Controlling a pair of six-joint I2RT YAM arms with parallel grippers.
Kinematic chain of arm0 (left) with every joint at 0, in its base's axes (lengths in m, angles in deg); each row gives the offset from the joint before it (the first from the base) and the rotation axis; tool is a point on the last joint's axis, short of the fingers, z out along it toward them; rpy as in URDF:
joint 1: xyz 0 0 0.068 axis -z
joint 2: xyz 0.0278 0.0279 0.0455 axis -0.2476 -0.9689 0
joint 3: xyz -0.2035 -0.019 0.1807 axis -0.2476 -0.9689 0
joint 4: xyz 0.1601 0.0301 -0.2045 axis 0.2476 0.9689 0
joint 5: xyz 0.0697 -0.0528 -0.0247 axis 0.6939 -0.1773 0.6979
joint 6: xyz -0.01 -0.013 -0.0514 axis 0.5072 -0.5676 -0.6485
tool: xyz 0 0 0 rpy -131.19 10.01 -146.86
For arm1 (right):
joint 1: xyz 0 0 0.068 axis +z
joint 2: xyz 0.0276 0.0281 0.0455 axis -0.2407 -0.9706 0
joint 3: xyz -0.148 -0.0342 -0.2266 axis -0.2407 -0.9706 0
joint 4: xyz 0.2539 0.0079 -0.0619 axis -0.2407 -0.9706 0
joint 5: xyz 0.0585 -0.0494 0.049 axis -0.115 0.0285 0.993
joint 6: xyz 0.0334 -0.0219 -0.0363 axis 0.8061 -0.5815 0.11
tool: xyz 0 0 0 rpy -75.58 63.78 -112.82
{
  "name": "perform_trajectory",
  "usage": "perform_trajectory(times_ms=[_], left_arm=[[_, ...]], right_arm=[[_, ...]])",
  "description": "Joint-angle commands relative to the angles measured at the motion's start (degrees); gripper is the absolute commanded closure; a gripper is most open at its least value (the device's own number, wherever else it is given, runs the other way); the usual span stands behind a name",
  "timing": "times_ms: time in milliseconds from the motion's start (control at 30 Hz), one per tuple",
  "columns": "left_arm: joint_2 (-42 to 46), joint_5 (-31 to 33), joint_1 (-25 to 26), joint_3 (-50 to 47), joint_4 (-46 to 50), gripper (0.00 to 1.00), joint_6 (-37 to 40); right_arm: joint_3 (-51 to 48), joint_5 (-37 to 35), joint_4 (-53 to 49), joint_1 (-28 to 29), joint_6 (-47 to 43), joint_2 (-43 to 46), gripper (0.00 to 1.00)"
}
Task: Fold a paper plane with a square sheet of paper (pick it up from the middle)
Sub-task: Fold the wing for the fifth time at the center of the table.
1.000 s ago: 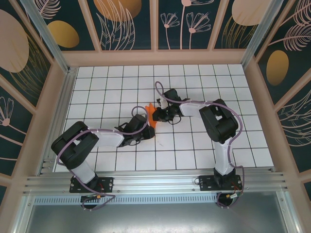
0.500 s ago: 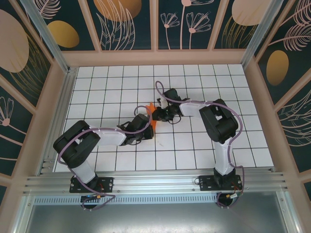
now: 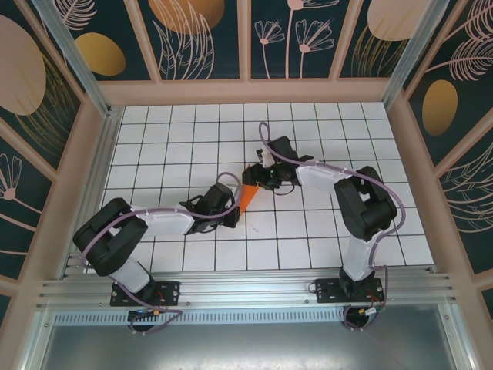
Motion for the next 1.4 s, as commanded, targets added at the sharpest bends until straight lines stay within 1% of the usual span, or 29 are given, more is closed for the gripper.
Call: perform_trajectory(times_ms=[0, 133, 433, 567, 767, 833, 900, 1000, 1033, 1133, 1267, 1367], left_arm=[[0.24, 0.82, 0.51, -0.58, 2.19, 1.00, 6.10], [-1.87, 2.12, 0.99, 0.44, 3.03, 1.00, 8.29], [-3.79, 5.83, 1.50, 1.66, 4.61, 1.00, 10.13], [-3.75, 6.39, 1.50, 1.61, 4.19, 1.00, 10.14], [-3.21, 5.79, 1.50, 1.45, 3.91, 1.00, 11.07], [-2.96, 5.80, 1.44, 1.36, 3.69, 1.00, 11.20], [-2.50, 5.40, 1.49, 1.10, 2.61, 0.96, 10.85], [-1.63, 5.88, 1.50, -0.13, -0.40, 0.82, 8.80], [-1.19, 6.33, 1.51, -0.86, -2.25, 0.75, 7.57], [0.22, 6.62, 1.48, -3.97, -8.98, 0.68, 4.27], [0.88, 6.66, 1.44, -7.64, -16.96, 0.67, 0.46], [1.13, 6.39, 1.49, -9.95, -21.97, 0.68, -2.81]], right_arm=[[-3.19, -0.17, 0.99, 0.17, 2.66, 2.82, 0.46], [-4.10, 0.36, 1.10, 1.01, 3.59, 2.66, 0.46], [-2.94, -0.33, -0.35, 2.81, 5.34, 0.65, 0.52], [-2.14, -0.75, -0.86, 3.28, 6.16, -0.75, 0.58], [-0.20, -2.94, -1.93, 3.12, 5.02, -3.64, 0.73], [0.24, -3.16, -1.80, 2.98, 5.11, -4.20, 0.75], [0.50, -2.90, -1.53, 2.92, 5.60, -4.48, 0.75], [0.52, -2.29, -0.98, 2.85, 7.30, -4.66, 0.78], [0.39, -2.20, -0.78, 2.77, 8.08, -4.69, 0.79], [0.33, -1.65, -0.73, 2.51, 10.56, -5.18, 0.84], [0.37, -0.81, -1.11, 2.15, 13.03, -5.90, 0.88], [0.55, -0.64, -1.90, 1.65, 14.82, -5.98, 0.90]])
